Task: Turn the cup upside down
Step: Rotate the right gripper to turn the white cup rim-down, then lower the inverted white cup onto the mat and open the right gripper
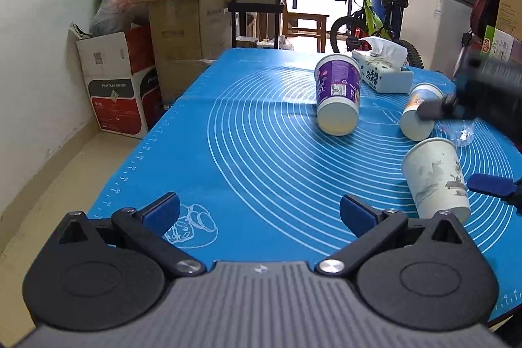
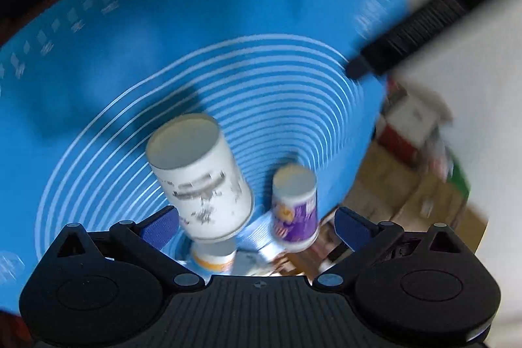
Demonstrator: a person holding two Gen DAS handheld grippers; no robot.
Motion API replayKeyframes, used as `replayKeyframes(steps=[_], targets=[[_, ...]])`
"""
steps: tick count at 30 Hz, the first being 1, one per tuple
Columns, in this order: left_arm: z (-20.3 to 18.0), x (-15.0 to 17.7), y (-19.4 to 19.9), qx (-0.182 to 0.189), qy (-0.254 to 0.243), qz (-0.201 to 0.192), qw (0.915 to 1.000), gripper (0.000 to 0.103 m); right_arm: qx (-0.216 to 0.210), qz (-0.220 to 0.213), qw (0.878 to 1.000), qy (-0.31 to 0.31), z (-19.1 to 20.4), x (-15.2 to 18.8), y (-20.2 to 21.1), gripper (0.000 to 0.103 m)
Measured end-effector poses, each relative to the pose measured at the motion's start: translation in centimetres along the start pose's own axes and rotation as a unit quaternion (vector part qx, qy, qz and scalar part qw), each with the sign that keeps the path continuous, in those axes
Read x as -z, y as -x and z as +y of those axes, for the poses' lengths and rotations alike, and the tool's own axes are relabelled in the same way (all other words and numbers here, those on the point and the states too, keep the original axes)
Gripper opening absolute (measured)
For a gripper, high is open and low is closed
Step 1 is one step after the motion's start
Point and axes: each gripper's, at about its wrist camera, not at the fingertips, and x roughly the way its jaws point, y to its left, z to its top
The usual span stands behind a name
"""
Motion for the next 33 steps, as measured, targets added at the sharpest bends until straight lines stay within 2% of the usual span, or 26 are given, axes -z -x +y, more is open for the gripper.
replayKeyframes(steps=[3, 7, 9, 11, 14, 15, 16, 19, 21, 23, 25, 26, 28, 29, 30, 31, 32, 33], targets=[[-0.1, 0.3, -0.1, 0.002, -0.008, 0.002, 1.0, 0.103, -0.02, -0.009, 0.998, 0.051, 0.6, -0.6, -0.7, 0.1], [-0.2, 0.6, -0.1, 0.002, -0.017, 0.0, 0.9999, 0.103, -0.048, -0.026, 0.995, 0.084, 1.5, -1.2, -1.2, 0.1], [-0.2, 0.7, -0.1, 0.002, -0.02, 0.0, 0.9998, 0.103, -0.058, -0.027, 0.992, 0.11, 2.5, -1.3, -1.4, 0.097], [-0.2, 0.6, -0.2, 0.002, -0.021, 0.001, 0.9998, 0.103, -0.068, -0.03, 0.989, 0.125, 3.3, -1.3, -1.6, 0.091], [-0.3, 0.6, -0.2, 0.002, -0.024, 0.0, 0.9997, 0.103, -0.073, -0.024, 0.99, 0.12, 4.0, -1.5, -2.2, 0.075], [-0.4, 0.6, -0.1, 0.001, -0.025, 0.0, 0.9997, 0.103, -0.067, -0.027, 0.991, 0.117, 4.1, -1.4, -2.2, 0.066], [-0.4, 0.6, -0.1, 0.001, -0.026, -0.001, 0.9997, 0.103, -0.061, -0.031, 0.992, 0.11, 4.0, -1.4, -1.9, 0.062], [-0.6, 0.5, 0.1, 0.002, -0.028, -0.006, 0.9996, 0.103, -0.062, -0.029, 0.997, 0.043, 2.6, -0.8, -1.7, 0.061], [-0.7, 0.3, 0.2, 0.002, -0.029, -0.009, 0.9995, 0.103, -0.058, -0.026, 0.998, -0.028, 1.2, -0.1, -1.3, 0.06], [-0.8, 0.1, 0.2, 0.005, -0.03, -0.012, 0.9995, 0.103, -0.053, -0.022, 0.991, -0.123, -0.2, 1.0, -1.0, 0.06], [-1.0, -0.2, 0.3, 0.009, -0.031, -0.016, 0.9994, 0.103, -0.066, -0.028, 0.964, -0.254, -2.0, 2.8, -0.6, 0.06], [-1.1, -0.3, 0.3, 0.01, -0.032, -0.018, 0.9993, 0.103, -0.077, -0.035, 0.943, -0.321, -2.8, 3.9, -0.3, 0.06], [-1.4, -0.6, 0.3, 0.012, -0.033, -0.022, 0.9991, 0.103, -0.104, -0.051, 0.879, -0.462, -4.2, 6.4, 0.1, 0.06], [-1.6, -0.8, 0.2, 0.014, -0.034, -0.024, 0.9991, 0.103, -0.112, -0.058, 0.851, -0.51, -4.6, 7.8, 0.1, 0.06], [-1.7, -1.0, 0.2, 0.016, -0.034, -0.025, 0.999, 0.103, -0.119, -0.067, 0.816, -0.562, -4.8, 8.9, 0.2, 0.06], [-1.9, -1.1, 0.2, 0.017, -0.035, -0.027, 0.9989, 0.103, -0.126, -0.077, 0.779, -0.609, -4.8, 10.0, 0.4, 0.06], [-2.1, -1.3, 0.2, 0.019, -0.036, -0.029, 0.9988, 0.103, -0.132, -0.088, 0.733, -0.661, -4.6, 11.2, 0.4, 0.06], [-2.3, -1.5, 0.2, 0.021, -0.036, -0.031, 0.9986, 0.103, -0.135, -0.094, 0.696, -0.698, -4.3, 12.2, 0.5, 0.06]])
